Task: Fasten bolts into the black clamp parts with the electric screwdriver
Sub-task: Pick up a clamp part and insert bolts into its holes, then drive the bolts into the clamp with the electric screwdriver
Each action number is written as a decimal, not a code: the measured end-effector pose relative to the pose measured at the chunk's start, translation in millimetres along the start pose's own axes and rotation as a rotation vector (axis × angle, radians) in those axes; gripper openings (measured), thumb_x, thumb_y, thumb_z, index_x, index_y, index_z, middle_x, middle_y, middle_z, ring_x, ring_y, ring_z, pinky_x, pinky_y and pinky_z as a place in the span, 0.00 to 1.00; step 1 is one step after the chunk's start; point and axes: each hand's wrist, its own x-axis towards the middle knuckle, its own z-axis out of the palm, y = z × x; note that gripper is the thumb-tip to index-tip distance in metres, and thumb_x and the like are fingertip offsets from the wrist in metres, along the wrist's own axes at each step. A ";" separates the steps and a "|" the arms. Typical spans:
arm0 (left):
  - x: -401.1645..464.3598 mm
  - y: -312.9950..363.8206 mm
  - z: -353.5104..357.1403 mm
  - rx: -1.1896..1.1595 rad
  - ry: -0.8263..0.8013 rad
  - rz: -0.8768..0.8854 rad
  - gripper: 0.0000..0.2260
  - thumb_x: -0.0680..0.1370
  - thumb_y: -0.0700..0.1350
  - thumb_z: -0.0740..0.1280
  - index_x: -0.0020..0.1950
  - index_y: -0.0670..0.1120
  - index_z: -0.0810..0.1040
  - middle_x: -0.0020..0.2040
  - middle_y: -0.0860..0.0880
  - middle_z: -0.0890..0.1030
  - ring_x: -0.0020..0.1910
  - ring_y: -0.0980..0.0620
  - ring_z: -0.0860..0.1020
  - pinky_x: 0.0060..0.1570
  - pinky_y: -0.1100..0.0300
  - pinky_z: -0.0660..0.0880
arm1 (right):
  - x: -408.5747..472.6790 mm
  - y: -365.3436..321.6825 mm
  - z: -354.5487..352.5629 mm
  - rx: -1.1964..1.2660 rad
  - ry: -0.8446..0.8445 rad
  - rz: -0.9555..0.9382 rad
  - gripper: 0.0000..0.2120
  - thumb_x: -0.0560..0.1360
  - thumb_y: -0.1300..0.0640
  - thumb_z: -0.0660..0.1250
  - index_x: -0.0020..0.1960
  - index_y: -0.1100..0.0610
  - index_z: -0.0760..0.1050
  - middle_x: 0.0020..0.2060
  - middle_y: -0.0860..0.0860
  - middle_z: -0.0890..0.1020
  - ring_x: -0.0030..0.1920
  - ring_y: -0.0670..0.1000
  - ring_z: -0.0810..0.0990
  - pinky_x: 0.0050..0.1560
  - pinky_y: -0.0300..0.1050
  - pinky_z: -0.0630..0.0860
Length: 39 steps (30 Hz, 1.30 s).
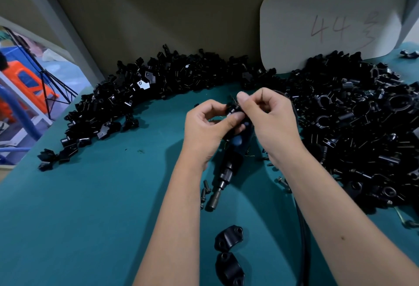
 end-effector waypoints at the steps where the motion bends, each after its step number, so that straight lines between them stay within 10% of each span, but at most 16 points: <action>1: 0.0 -0.3 -0.1 -0.047 0.034 -0.013 0.07 0.76 0.37 0.76 0.45 0.39 0.79 0.44 0.40 0.84 0.38 0.41 0.86 0.40 0.53 0.84 | 1.2 0.5 -2.9 -0.024 -0.039 -0.001 0.09 0.81 0.54 0.71 0.46 0.58 0.79 0.34 0.41 0.82 0.34 0.38 0.78 0.38 0.30 0.75; 4: 0.3 5.0 -3.8 -0.173 0.082 -0.074 0.08 0.75 0.46 0.75 0.44 0.44 0.79 0.44 0.44 0.84 0.39 0.49 0.85 0.37 0.62 0.79 | 2.4 2.8 -8.7 -0.090 -0.218 0.048 0.09 0.80 0.55 0.73 0.59 0.53 0.82 0.49 0.47 0.87 0.48 0.44 0.86 0.48 0.36 0.79; 9: -1.4 4.1 -7.2 -0.210 -0.007 -0.150 0.07 0.77 0.51 0.73 0.44 0.49 0.79 0.44 0.51 0.84 0.40 0.55 0.82 0.37 0.65 0.77 | 2.6 3.9 -10.0 -0.075 -0.179 -0.003 0.08 0.74 0.60 0.78 0.52 0.52 0.85 0.45 0.51 0.88 0.45 0.50 0.87 0.50 0.44 0.82; 15: -2.6 6.3 13.3 -0.270 0.032 -0.236 0.25 0.79 0.58 0.69 0.61 0.37 0.76 0.55 0.36 0.82 0.52 0.42 0.80 0.57 0.49 0.78 | 2.0 -0.2 -5.0 -0.292 -0.079 -0.107 0.09 0.71 0.59 0.81 0.49 0.51 0.85 0.39 0.45 0.87 0.42 0.44 0.85 0.48 0.41 0.82; 21: 0.8 0.7 14.2 -0.091 0.101 -0.156 0.12 0.83 0.52 0.66 0.43 0.50 0.69 0.31 0.51 0.68 0.25 0.56 0.64 0.22 0.65 0.62 | -1.8 -7.9 0.3 -0.404 -0.104 -0.152 0.18 0.70 0.56 0.81 0.58 0.50 0.82 0.40 0.45 0.85 0.42 0.44 0.84 0.48 0.41 0.81; 26: 2.4 3.9 7.1 -0.298 0.166 -0.328 0.10 0.82 0.48 0.63 0.43 0.50 0.67 0.29 0.53 0.64 0.22 0.57 0.58 0.18 0.65 0.54 | 2.4 -5.1 -4.4 -0.517 -0.030 -0.012 0.17 0.72 0.41 0.77 0.55 0.49 0.79 0.38 0.45 0.85 0.40 0.42 0.82 0.40 0.35 0.74; 31: 4.4 5.0 -13.9 -0.469 0.085 -0.568 0.12 0.81 0.50 0.63 0.41 0.49 0.63 0.30 0.53 0.61 0.21 0.58 0.59 0.16 0.67 0.53 | -8.0 10.8 1.2 -1.032 0.112 0.246 0.35 0.72 0.30 0.70 0.59 0.58 0.66 0.51 0.57 0.81 0.48 0.62 0.81 0.41 0.48 0.70; 39: 3.1 3.6 -18.6 -0.466 0.001 -0.595 0.13 0.79 0.50 0.62 0.38 0.49 0.62 0.29 0.52 0.61 0.20 0.58 0.59 0.16 0.66 0.52 | -0.6 13.5 1.8 -0.718 -0.005 0.482 0.27 0.66 0.41 0.77 0.53 0.59 0.76 0.35 0.53 0.84 0.31 0.55 0.84 0.38 0.53 0.85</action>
